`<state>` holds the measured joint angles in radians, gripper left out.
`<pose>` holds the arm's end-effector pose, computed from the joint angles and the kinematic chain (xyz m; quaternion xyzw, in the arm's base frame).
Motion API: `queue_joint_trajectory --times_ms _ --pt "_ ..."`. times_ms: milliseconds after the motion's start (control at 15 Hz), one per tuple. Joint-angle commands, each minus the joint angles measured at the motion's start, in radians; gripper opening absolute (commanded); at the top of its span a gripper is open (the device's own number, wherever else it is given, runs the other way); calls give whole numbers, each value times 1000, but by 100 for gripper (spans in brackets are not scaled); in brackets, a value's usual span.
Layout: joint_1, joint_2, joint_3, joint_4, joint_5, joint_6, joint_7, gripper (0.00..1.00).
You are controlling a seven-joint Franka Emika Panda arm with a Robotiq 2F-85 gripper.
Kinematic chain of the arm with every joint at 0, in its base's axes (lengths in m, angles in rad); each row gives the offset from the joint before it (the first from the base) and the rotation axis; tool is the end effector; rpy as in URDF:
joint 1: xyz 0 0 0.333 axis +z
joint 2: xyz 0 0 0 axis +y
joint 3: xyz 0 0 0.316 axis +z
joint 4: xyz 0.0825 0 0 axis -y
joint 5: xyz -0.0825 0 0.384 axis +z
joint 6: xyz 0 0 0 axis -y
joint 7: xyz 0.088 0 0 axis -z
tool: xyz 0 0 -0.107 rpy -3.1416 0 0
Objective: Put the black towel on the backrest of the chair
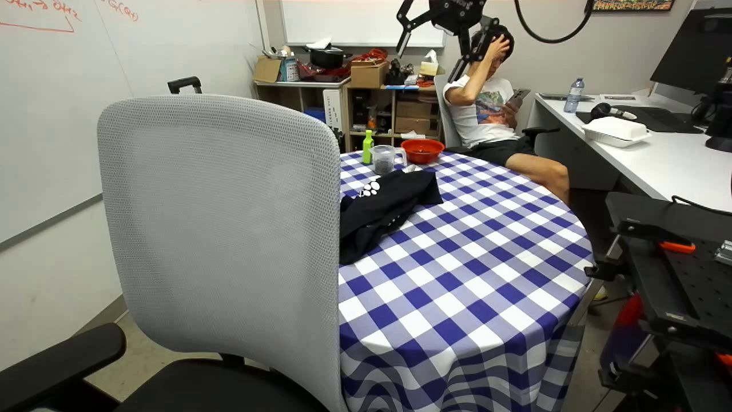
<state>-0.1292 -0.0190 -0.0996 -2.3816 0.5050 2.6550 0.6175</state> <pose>0.5011 -0.1305 0.3556 -0.7906 0.5771 -0.1095 0.1730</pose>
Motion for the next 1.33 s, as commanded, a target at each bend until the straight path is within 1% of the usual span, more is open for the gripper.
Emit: queue_joint_trajectory --times_ms 0,467,600,733,800,867,933,1000,1133,1267 --pt "12 166 0 119 145 119 56 100" --pt "-62 412 15 291 423 312 69 100" --pt "-74 486 18 339 488 375 90 100" --pt "-68 563 9 387 528 436 143 100" --pt "-55 600 -3 408 534 465 187 100" --pt "-23 634 -34 427 553 483 225 100" --pt "-8 673 -43 449 562 514 271 100" --pt "10 700 -59 459 536 525 331 100" --pt "63 756 -103 483 517 518 412 100" --pt "126 806 -159 501 495 486 483 100"
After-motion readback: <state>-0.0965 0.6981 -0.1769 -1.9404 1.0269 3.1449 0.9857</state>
